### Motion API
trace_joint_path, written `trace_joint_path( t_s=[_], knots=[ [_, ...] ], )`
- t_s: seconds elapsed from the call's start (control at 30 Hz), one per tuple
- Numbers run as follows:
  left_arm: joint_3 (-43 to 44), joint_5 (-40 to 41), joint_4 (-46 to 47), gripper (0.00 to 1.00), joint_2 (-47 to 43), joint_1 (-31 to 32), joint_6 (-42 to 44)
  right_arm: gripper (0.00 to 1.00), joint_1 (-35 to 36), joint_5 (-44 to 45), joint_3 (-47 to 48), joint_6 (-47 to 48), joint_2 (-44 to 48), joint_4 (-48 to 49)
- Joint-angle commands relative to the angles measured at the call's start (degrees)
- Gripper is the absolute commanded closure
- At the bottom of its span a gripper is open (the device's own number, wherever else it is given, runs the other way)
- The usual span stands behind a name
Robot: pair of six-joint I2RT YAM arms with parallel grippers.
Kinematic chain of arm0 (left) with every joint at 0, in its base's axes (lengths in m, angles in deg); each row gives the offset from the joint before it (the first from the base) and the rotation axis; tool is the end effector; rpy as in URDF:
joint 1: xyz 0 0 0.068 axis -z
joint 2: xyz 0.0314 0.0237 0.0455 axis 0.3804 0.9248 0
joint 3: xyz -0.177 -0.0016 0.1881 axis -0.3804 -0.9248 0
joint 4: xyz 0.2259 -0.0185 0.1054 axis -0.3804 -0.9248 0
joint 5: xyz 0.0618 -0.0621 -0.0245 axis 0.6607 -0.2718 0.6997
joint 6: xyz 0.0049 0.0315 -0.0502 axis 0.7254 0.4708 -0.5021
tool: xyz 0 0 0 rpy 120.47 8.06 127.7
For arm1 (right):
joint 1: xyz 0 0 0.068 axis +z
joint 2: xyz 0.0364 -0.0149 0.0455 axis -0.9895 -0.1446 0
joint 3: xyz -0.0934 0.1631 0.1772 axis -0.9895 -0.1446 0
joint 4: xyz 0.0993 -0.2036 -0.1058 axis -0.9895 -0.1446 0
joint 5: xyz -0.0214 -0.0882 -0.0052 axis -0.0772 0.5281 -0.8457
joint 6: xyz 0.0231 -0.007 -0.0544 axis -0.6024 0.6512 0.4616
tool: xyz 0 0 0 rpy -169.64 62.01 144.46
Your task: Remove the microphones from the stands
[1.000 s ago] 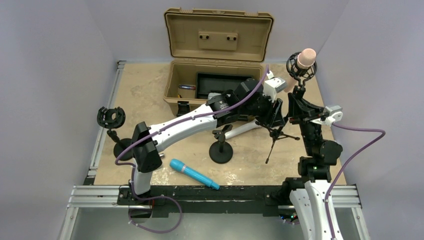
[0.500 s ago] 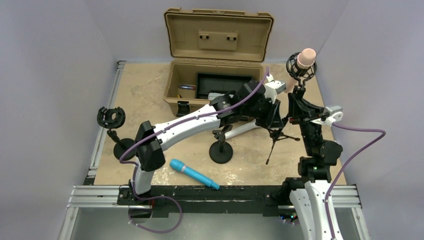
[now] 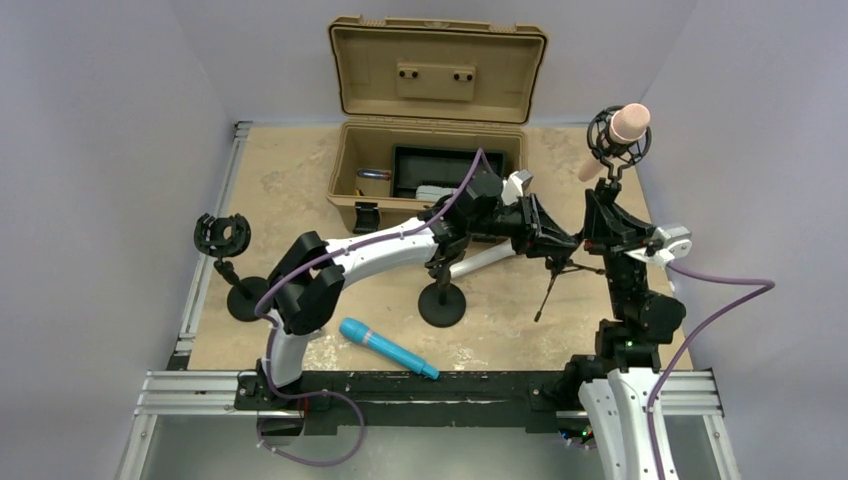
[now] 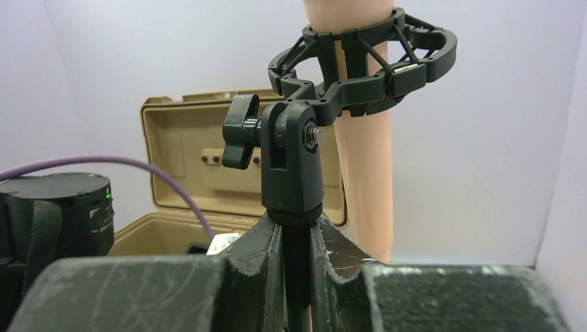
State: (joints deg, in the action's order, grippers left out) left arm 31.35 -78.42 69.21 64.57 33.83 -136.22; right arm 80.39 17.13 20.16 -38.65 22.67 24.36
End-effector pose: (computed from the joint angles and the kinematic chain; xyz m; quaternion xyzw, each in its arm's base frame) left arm 0.2402 -0.4015 0.2931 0.0473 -0.7535 0.6547 0.0369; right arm 0.1162 0.0071 0.3454 -0.0317 0.4691 0.1617 0.8676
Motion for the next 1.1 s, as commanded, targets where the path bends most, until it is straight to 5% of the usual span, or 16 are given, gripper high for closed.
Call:
trace_joint_path(
  t_s=[0.0,0.1,0.27,0.53,0.83,1.07],
  knots=[
    [0.4,2.4,14.9,1.00,-1.9,0.3,-17.7,1.00,0.4,-0.8,1.1,-1.6,1.8,7.3],
    [-2.4,4.4,14.7,1.00,-4.1,0.3,-18.7,1.00,0.4,-0.6,1.2,-1.5,1.9,7.0],
    [-5.8,4.8,14.8,0.63,-6.0,0.3,-17.2,1.00,0.4,0.0,1.4,-1.7,1.8,6.8],
    [-7.4,5.8,3.2,0.37,-10.6,0.4,-2.6,1.00,0.4,1.1,2.3,-1.3,1.7,5.3],
    [-12.6,5.1,-3.3,0.31,-17.8,0.1,10.3,1.00,0.4,10.5,2.5,0.8,0.1,2.2],
    [-7.7,6.2,-20.4,0.30,-27.3,-0.5,30.3,1.00,0.4,18.7,1.7,3.2,-3.5,5.7]
  ],
)
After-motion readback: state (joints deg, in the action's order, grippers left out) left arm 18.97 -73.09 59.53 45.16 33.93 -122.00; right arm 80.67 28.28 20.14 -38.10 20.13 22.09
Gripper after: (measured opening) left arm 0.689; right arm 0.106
